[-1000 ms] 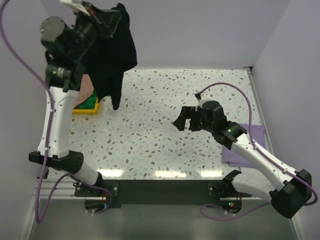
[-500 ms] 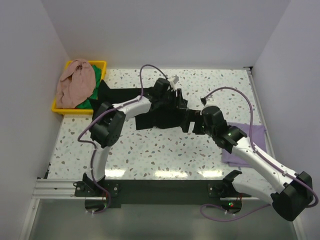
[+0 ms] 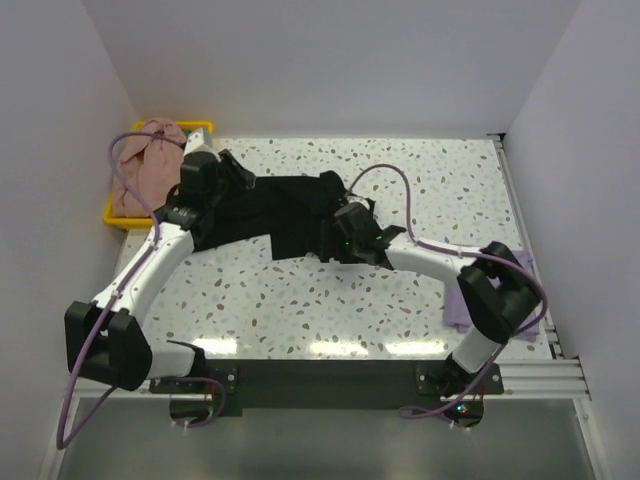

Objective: Fold and stack the t-shirts
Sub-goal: Move the tshirt to the center of the board, then flatten the tshirt out

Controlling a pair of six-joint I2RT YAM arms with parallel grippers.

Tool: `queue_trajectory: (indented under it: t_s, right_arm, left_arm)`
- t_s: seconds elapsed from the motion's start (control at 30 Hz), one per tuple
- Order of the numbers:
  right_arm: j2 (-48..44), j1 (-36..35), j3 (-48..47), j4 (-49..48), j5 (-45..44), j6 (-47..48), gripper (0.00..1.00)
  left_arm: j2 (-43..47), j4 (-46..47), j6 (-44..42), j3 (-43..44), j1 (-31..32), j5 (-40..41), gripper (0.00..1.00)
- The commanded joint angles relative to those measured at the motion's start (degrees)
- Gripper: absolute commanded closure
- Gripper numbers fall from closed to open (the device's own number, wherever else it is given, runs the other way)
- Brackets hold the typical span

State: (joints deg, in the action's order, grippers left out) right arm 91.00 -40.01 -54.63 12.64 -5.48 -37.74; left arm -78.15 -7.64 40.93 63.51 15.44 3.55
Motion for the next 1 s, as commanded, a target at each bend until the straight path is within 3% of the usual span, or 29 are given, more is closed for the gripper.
queue_trajectory:
  t_s: [0.0,0.23,0.33,0.53,0.63,0.67,0.77,0.87,0.97]
  right_arm:
    - [6.01,-4.98,-8.81,-5.61,-4.97,-1.46,0.16]
    - [19.29,-9.56,-23.04,-3.43,-14.12,-0.41,0.17]
    - [24.65,-9.56,-27.61,-0.71,-15.96,-0.15,0.23]
    - [27.47,-9.47,-28.07,2.65,-22.21,0.64,0.3]
    - [29.67,-9.56,-29.91,4.66,-22.12,2.4,0.42]
    - [29.93,-9.47,-30.27,5.37,-21.95,2.75,0.58]
    - [27.31,-9.3,-27.47,6.6,-23.43,2.84,0.81]
    - [19.07,-6.41,-20.1,7.57,-23.62,1.44,0.93]
    - [8.6,-0.17,-10.61,6.69,-19.41,0.73,0.94]
  left_arm:
    - [3.17,-6.68,-1.46,-6.63,-1.9,1.55,0.49]
    - [11.35,-10.46,-6.29,-11.21,-5.77,-0.39,0.49]
    - [12.67,-11.34,-6.56,-11.65,-5.95,-0.47,0.49]
    - [12.58,-11.26,-6.65,-12.18,-6.13,-2.05,0.49]
    - [12.32,-10.29,-6.21,-13.23,-6.13,-2.93,0.49]
    - [12.15,-10.03,-5.78,-13.58,-6.13,-3.2,0.49]
    - [12.14,-10.03,-5.25,-14.46,-6.13,-3.29,0.49]
    - [12.58,-9.77,-4.28,-15.86,-6.13,-4.61,0.5]
    - [12.67,-9.15,-2.62,-18.05,-6.13,-5.13,0.51]
